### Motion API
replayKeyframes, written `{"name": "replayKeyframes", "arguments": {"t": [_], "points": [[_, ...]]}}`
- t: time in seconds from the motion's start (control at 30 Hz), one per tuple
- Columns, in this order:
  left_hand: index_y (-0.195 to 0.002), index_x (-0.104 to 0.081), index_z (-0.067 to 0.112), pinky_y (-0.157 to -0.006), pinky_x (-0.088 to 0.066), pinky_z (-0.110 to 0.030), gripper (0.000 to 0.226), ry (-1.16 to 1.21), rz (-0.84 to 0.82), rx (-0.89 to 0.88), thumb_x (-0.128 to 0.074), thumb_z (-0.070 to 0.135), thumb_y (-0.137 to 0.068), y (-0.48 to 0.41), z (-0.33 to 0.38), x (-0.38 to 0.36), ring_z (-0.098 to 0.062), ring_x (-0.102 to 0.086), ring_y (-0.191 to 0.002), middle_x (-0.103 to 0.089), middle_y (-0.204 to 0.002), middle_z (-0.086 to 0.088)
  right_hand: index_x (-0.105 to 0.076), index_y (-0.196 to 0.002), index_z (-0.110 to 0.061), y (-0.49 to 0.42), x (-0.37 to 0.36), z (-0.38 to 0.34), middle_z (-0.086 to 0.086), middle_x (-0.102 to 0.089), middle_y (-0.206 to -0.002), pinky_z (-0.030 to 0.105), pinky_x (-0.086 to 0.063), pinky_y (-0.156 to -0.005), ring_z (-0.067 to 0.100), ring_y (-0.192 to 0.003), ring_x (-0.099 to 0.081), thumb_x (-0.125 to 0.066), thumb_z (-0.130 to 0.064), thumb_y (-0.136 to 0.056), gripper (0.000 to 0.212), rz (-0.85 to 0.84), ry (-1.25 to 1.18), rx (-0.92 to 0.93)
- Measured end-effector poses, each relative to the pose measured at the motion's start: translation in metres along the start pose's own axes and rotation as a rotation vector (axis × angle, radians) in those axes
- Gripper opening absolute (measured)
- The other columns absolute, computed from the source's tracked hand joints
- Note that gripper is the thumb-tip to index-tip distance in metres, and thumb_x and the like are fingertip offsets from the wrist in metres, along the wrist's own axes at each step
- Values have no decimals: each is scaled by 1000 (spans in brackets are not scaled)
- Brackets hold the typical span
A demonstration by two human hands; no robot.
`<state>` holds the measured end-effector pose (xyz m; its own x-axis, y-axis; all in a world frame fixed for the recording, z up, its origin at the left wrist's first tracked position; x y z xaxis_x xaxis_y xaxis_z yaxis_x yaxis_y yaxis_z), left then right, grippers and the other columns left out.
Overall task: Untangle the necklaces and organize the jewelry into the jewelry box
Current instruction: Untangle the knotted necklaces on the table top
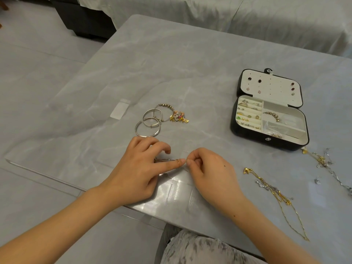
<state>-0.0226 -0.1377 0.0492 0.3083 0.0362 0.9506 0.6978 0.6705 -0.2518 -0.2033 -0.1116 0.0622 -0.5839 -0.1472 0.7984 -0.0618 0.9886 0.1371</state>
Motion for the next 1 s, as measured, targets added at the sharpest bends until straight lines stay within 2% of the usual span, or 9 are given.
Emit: {"name": "replayKeyframes", "arguments": {"t": [0.13,0.2,0.33,0.4,0.53,0.63,0.77,1.0], "points": [[-115,-67,31,-86,-30,-36,53,-7,-15,-25,-34,9,-79,1,2,3,-23,-50,-106,-64,-116,1,-54,-83,-32,4,6,1,-15,-46,-63,9,-30,-59,2,-65,-45,-50,-29,-92,10,-101,16,36],[-114,-68,32,-88,-28,-35,57,-12,-35,-34,-19,15,-90,3,2,3,-23,-50,-107,-64,-116,0,-55,-80,-33,5,8,2,-14,-49,-63,8,-28,-59,3,-70,-46,-51,-30,-89,10,-137,84,35],[-112,-68,34,-86,-28,-35,65,-25,-84,-46,-5,27,-96,2,2,1,-23,-51,-105,-64,-113,-3,-59,-82,-32,1,10,2,-15,-50,-67,10,-27,-55,3,-74,-45,-51,-35,-89,10,-62,163,16],[-112,-68,34,-84,-29,-35,66,-21,-82,-53,-4,28,-97,1,3,1,-23,-50,-101,-65,-108,-4,-60,-87,-31,-2,10,1,-15,-53,-76,20,-31,-59,5,-77,-46,-50,-33,-90,11,-4,161,10],[-110,-69,30,-80,-30,-35,65,-28,-48,-79,-7,21,-95,1,3,1,-21,-48,-94,-64,-97,-3,-63,-95,-29,-11,0,-3,-12,-57,-87,22,-35,-70,8,-88,-52,-54,-33,-90,11,-10,135,61],[-110,-69,28,-79,-30,-35,57,-30,-46,-98,-17,13,-91,2,2,-1,-22,-49,-93,-65,-99,-1,-62,-95,-29,-14,-4,-3,-11,-60,-91,22,-33,-70,9,-90,-53,-51,-32,-92,12,-26,168,86],[-109,-69,26,-80,-32,-36,61,-14,-64,-117,-10,18,-96,3,1,-3,-22,-52,-95,-67,-106,2,-59,-95,-25,-16,-5,-1,-9,-61,-97,25,-40,-77,12,-92,-54,-47,-30,-94,13,-22,187,93],[-107,-70,26,-79,-34,-37,57,-33,-67,-126,-14,22,-100,5,-3,-3,-23,-56,-93,-68,-105,3,-57,-99,-21,-39,3,6,-4,-60,-100,27,-33,-70,17,-92,-54,-44,-30,-96,16,180,250,20]]}}
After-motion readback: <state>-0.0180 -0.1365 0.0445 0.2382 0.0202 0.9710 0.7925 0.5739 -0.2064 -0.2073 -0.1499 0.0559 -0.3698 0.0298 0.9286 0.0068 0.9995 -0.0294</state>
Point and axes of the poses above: each hand's wrist, its own y-axis away from the middle knuckle, its own x-axis out of the back of the hand, z = x × y, the point moved 1 cm from there along -y, towards the middle knuckle
